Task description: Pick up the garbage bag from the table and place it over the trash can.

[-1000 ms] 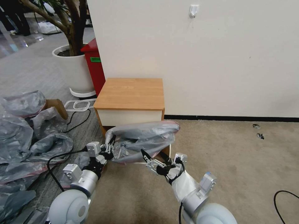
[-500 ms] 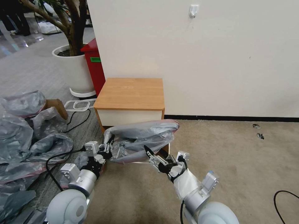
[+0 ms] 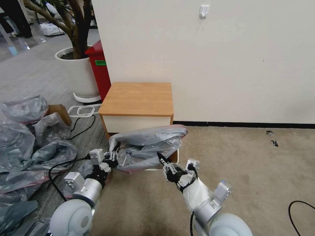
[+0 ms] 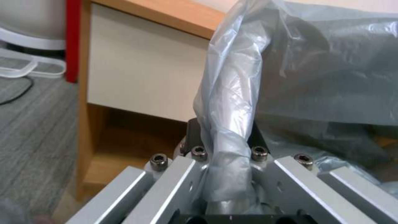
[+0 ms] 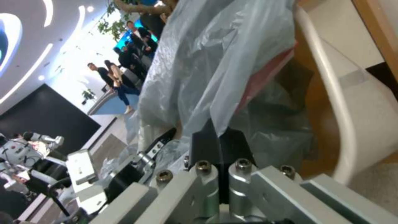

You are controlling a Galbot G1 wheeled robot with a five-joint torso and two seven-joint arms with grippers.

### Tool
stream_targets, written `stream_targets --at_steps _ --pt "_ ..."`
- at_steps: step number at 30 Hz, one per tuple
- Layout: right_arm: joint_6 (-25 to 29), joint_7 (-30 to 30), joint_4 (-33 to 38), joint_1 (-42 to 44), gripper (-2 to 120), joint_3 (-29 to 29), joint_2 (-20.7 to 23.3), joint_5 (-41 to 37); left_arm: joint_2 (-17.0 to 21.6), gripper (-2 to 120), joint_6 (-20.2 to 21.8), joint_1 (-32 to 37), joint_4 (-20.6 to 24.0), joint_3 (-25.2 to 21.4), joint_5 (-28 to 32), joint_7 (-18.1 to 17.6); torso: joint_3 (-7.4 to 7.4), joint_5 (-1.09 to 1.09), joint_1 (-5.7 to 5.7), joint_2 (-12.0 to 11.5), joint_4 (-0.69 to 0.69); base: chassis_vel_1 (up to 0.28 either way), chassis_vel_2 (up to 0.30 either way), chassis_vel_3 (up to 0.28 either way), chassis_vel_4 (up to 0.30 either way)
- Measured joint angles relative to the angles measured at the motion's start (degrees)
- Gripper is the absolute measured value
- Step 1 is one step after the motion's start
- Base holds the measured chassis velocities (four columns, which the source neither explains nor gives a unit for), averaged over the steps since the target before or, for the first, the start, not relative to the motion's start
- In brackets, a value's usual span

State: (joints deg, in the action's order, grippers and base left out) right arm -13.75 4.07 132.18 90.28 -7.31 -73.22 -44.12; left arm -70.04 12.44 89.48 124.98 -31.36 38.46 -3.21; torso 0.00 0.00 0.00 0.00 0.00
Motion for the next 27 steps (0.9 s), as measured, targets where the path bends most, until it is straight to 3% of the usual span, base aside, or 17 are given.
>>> stream_targets --at_steps 19,27 --pt "3.25 -1.97 -0.65 4.9 0 0.57 -0.66 5.22 -1.57 3 3.43 -1.34 1.89 -2.33 7.15 -4.95 0.0 0.0 0.0 0.0 0.0 0.0 0.0 0.0 0.0" --pt "5.31 -2.6 -2.38 5.13 0 -2.17 -0.92 7.39 -1.69 3 7.28 -0.38 4.44 -4.07 15.98 -7.08 0.0 0.0 0.0 0.0 0.0 0.0 0.0 0.0 0.0"
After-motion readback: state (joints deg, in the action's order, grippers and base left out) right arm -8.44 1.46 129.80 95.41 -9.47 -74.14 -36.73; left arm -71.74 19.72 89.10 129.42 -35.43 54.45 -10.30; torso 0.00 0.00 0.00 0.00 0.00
